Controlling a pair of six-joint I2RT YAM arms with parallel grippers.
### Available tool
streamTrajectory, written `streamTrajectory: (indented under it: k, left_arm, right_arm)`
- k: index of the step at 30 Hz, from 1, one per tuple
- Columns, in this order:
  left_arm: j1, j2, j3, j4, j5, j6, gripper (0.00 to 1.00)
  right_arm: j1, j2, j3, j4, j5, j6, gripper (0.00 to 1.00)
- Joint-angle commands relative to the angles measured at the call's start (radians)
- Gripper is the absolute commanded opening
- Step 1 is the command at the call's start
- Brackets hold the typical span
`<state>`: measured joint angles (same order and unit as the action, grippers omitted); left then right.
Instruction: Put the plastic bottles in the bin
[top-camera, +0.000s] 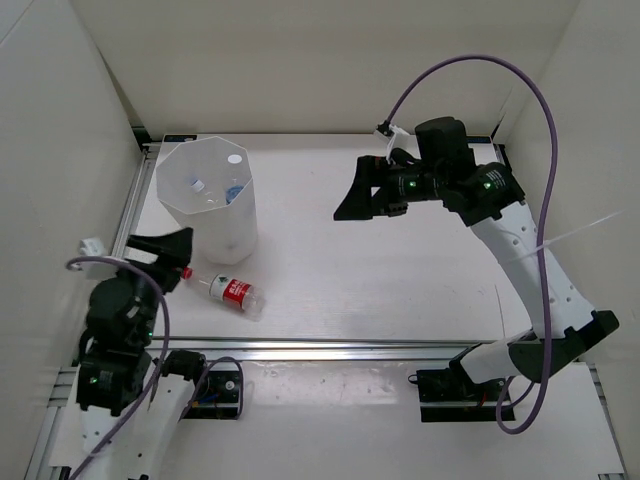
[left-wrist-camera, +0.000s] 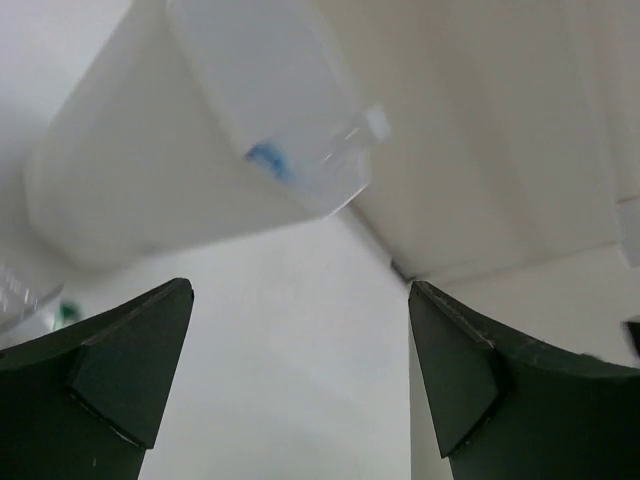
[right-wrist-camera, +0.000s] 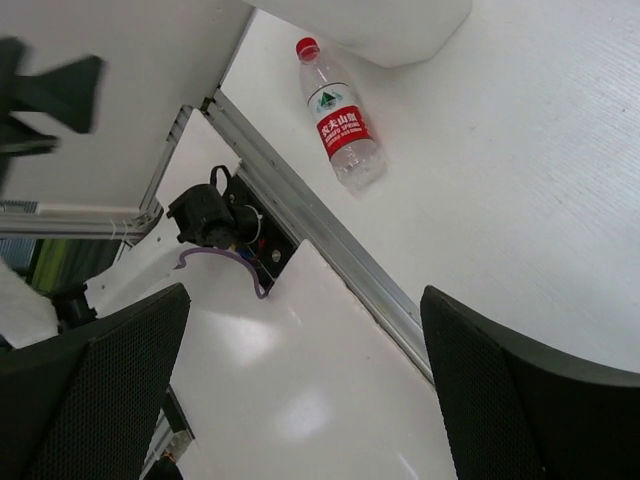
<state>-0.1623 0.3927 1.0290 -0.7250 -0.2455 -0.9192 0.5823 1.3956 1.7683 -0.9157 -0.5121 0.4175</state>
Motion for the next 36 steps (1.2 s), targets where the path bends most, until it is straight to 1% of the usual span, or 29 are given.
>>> streamTrajectory:
  k: [1, 3, 4, 7, 8, 11, 12, 16, 22, 26, 30, 32, 33, 34, 35, 36]
  left_arm:
    - [0.001, -0.023, -0.235, -0.108, 0.153, -0.194, 1.00]
    - [0.001, -0.067, -0.309, -0.077, 0.184, -0.246, 1.00]
    - [0.001, -0.068, -0.386, -0.044, 0.216, -0.265, 1.00]
    - [0.001, -0.080, -0.489, 0.004, 0.270, -0.287, 1.00]
    - [0.001, -0.080, -0.542, 0.042, 0.270, -0.287, 1.00]
    - [0.001, -0.071, -0.601, 0.090, 0.250, -0.274, 1.00]
    - [0.001, -0.071, -0.612, 0.104, 0.250, -0.259, 1.00]
    - [0.001, 0.014, -0.661, 0.128, 0.250, -0.215, 1.00]
    - [0.023, 0.092, -0.748, 0.200, 0.239, -0.195, 1.00]
    - [0.081, 0.169, -0.770, 0.229, 0.249, -0.204, 1.00]
    - [0.139, 0.215, -0.823, 0.309, 0.249, -0.218, 1.00]
    - [0.158, 0.256, -0.837, 0.367, 0.273, -0.227, 1.00]
    - [0.170, 0.271, -0.837, 0.380, 0.293, -0.227, 0.98]
    - [0.170, 0.284, -0.837, 0.380, 0.293, -0.227, 0.94]
    - [0.179, 0.294, -0.837, 0.380, 0.305, -0.213, 0.86]
    - [0.179, 0.294, -0.822, 0.380, 0.316, -0.204, 0.66]
  right_arm:
    - [-0.002, 0.000, -0.010, 0.032, -0.043, -0.014, 1.00]
    - [-0.002, 0.009, -0.010, 0.041, -0.069, -0.014, 1.00]
    - [-0.002, 0.022, -0.010, 0.041, -0.083, -0.014, 1.00]
    - [-0.002, 0.031, -0.010, 0.041, -0.120, -0.014, 1.00]
    - [-0.002, 0.042, 0.002, 0.041, -0.140, -0.014, 1.00]
    - [-0.002, 0.042, 0.011, 0.041, -0.152, -0.014, 1.00]
    - [-0.002, 0.042, 0.011, 0.041, -0.152, -0.014, 1.00]
    - [-0.002, 0.042, 0.031, 0.029, -0.152, -0.014, 1.00]
    - [-0.002, 0.033, 0.031, 0.006, -0.143, -0.023, 1.00]
    - [-0.002, 0.033, 0.031, -0.026, -0.132, -0.032, 1.00]
    - [-0.012, 0.043, 0.075, -0.069, -0.141, -0.032, 1.00]
    - [-0.012, 0.071, 0.115, -0.089, -0.152, -0.043, 1.00]
    - [-0.012, 0.071, 0.125, -0.103, -0.152, -0.054, 1.00]
    - [-0.012, 0.083, 0.125, -0.103, -0.152, -0.054, 1.00]
    - [-0.012, 0.083, 0.135, -0.103, -0.152, -0.054, 1.00]
    - [-0.012, 0.092, 0.135, -0.103, -0.152, -0.054, 1.00]
